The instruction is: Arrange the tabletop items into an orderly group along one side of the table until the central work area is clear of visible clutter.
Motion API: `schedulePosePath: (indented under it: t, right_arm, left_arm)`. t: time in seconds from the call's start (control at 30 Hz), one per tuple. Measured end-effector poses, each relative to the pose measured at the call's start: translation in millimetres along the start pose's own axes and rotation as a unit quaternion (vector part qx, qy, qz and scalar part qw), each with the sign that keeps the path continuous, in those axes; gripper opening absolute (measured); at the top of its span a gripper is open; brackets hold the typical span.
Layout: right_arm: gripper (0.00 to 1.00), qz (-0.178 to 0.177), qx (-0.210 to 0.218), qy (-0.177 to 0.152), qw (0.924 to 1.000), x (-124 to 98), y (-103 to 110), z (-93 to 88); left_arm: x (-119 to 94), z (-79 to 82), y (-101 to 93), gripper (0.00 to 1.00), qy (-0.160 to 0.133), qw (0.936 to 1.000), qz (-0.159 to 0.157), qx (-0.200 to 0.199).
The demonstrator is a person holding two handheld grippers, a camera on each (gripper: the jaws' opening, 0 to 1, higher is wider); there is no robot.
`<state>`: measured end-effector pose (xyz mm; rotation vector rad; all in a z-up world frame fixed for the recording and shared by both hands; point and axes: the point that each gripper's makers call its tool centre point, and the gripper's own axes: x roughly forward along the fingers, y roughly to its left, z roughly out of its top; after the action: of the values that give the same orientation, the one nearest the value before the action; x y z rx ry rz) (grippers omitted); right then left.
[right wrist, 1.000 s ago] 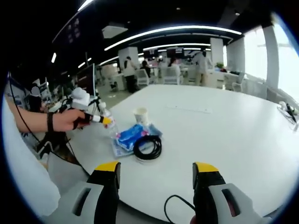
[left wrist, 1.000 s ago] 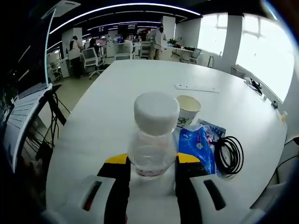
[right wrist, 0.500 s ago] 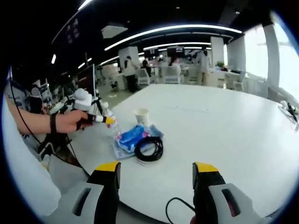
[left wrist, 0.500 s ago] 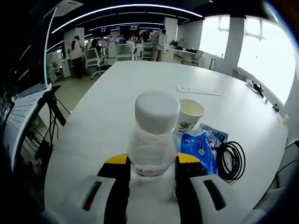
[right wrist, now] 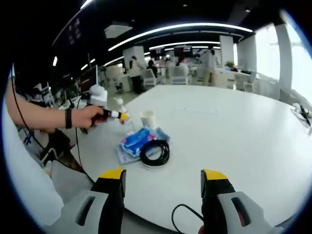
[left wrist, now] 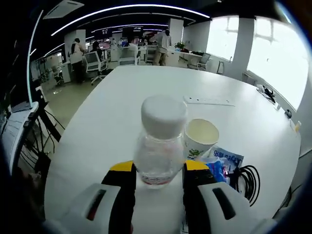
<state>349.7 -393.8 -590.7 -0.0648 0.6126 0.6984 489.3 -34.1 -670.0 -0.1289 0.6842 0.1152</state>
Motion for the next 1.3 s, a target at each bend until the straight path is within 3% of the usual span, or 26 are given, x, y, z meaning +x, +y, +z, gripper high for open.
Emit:
schedulePosePath:
  t: [0.53, 0.97, 1.13, 1.3]
  right_arm:
    - [0.63, -0.006, 0.011, 0.006, 0.9999, -2, -7, -4.7]
    - [0.63, -0.01, 0.019, 0.007, 0.9997, -4, -11, -8.4]
    - [0.63, -0.006, 0.019, 0.007, 0.9998, -3, -9, -9.0]
    - [0.62, -0.004, 0.022, 0.0, 0.9997, -1, -8, -6.7]
  left_arm:
    - [28, 22.0, -0.3, 0.36, 0.003, 0.9999, 0.0, -0.011]
    - [34, 26.3, -6.8, 0.36, 0.006, 0.9999, -0.004, -0.012]
    - [35, 27.0, -7.1, 0.38, 0.013, 0.9995, -0.01, -0.025]
    - [28, 35.7, -10.3, 0.43, 0.002, 0.9987, -0.026, -0.043]
